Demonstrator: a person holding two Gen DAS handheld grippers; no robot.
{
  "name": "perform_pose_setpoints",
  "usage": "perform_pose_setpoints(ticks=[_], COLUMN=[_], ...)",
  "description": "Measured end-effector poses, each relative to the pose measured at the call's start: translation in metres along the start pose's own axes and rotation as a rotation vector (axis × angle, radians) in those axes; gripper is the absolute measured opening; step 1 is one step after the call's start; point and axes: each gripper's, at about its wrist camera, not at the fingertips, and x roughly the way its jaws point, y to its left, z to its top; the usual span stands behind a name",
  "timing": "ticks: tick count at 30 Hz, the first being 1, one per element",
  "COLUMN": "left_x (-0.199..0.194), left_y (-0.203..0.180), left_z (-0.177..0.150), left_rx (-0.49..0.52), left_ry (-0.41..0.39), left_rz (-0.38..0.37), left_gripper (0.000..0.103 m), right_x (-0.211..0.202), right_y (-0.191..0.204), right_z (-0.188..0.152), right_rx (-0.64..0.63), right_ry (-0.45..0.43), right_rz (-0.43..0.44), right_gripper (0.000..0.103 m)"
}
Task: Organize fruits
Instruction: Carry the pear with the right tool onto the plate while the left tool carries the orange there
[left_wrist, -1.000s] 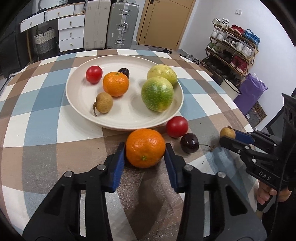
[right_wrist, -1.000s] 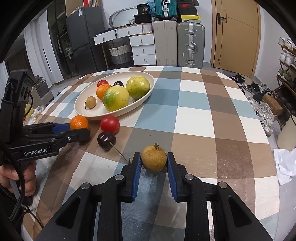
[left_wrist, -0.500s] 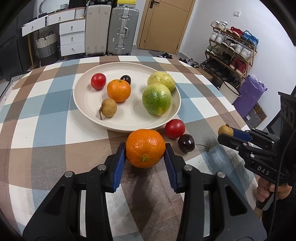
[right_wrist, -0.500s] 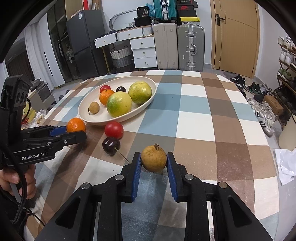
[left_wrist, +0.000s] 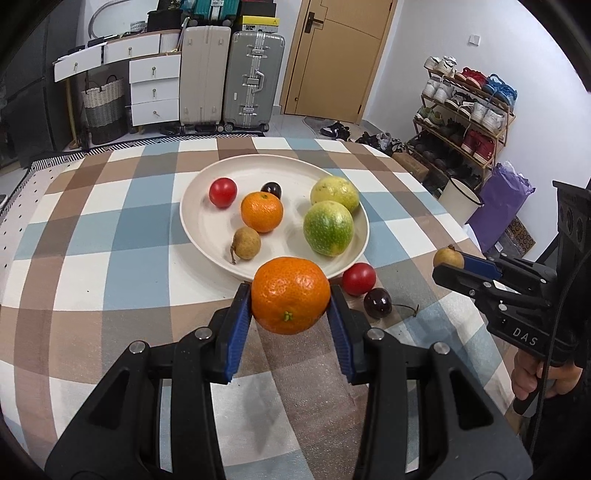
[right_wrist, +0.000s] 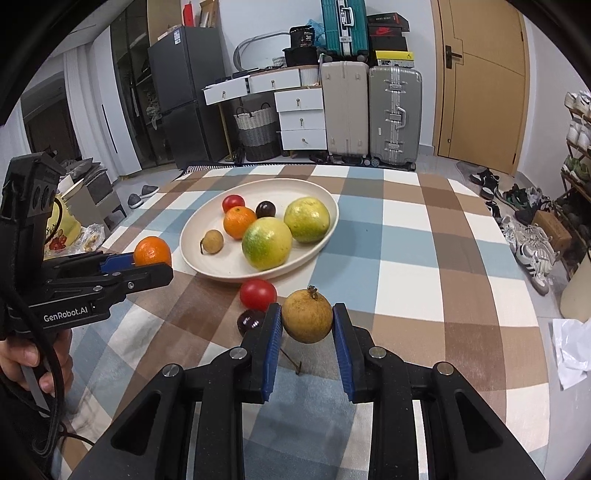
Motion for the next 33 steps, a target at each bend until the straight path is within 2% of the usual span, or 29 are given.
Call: perform_pose_setpoints(ticks=[15,33], left_x=[-0.007,0.019], left_y=[0.010,0.032], left_z=[0.018,0.040], left_rx=[0.006,0.010], left_ry=[-0.029,-0.014], left_rz=[0.044,0.083], left_gripper=[0.038,0.038], right_x=[0.004,0.044], right_y=[0.022,0.052], right_z=[0.030,0.050], right_rx=[-0.047,-0.095], right_ry=[-0.035,0.007], right_rz=[0.056,0.136], right_gripper=[0.027,0.027])
